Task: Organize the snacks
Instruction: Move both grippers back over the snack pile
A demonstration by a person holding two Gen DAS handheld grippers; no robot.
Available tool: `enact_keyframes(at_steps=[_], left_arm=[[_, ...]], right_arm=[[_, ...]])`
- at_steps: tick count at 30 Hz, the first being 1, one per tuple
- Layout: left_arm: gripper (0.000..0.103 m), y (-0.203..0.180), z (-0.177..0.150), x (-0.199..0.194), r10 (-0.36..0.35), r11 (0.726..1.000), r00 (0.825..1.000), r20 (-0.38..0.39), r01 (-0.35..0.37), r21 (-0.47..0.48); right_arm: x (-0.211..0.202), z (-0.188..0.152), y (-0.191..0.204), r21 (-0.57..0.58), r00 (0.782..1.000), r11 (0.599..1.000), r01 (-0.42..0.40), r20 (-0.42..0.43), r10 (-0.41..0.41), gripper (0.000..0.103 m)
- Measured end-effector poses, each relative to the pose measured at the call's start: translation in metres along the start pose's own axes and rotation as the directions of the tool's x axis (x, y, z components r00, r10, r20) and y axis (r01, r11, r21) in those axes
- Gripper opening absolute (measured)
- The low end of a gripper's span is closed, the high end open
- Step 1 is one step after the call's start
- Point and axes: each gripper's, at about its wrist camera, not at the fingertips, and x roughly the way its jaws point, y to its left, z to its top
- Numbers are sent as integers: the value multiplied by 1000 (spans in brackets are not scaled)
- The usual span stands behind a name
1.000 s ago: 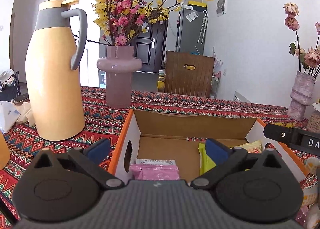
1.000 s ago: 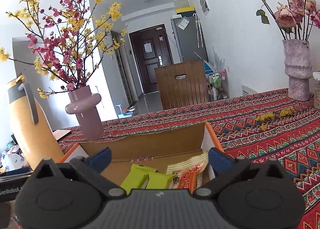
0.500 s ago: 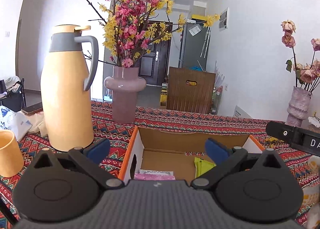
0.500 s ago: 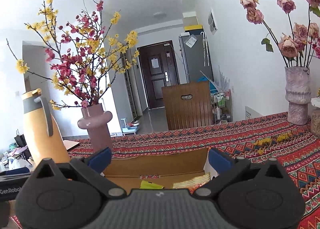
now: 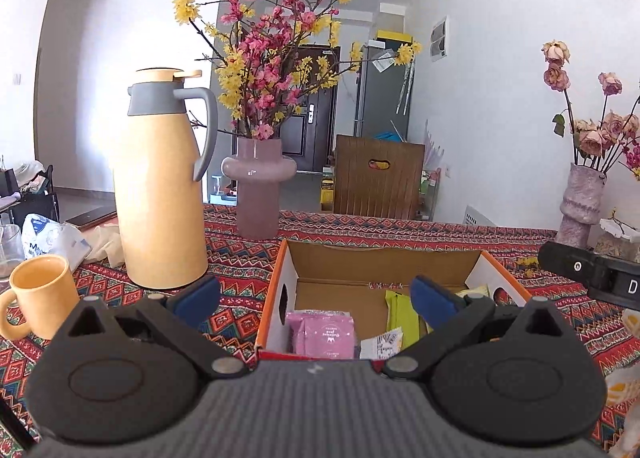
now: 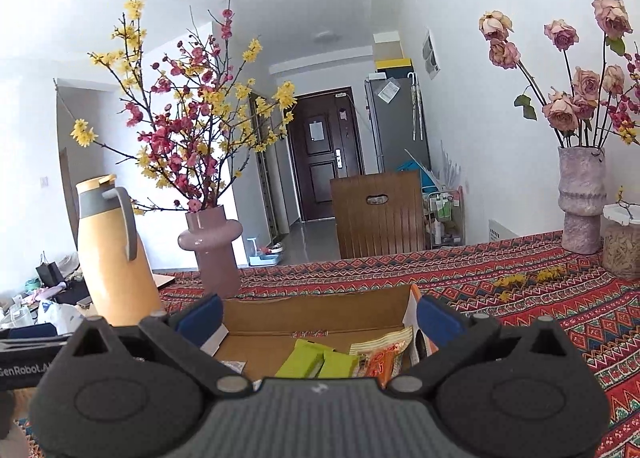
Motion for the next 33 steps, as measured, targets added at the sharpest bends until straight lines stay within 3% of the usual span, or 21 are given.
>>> enact_keyframes(at_steps=[16, 33], left_arm=[[103, 15, -40, -39, 4, 1000, 996, -88, -3, 18], [103, 32, -71, -78, -2, 1000, 995, -104, 5, 29]], right_arm=[[-54, -53, -5, -5, 995, 999, 35, -98, -35, 103], [-98, -94, -23, 21, 980, 996, 86, -180, -81, 103]])
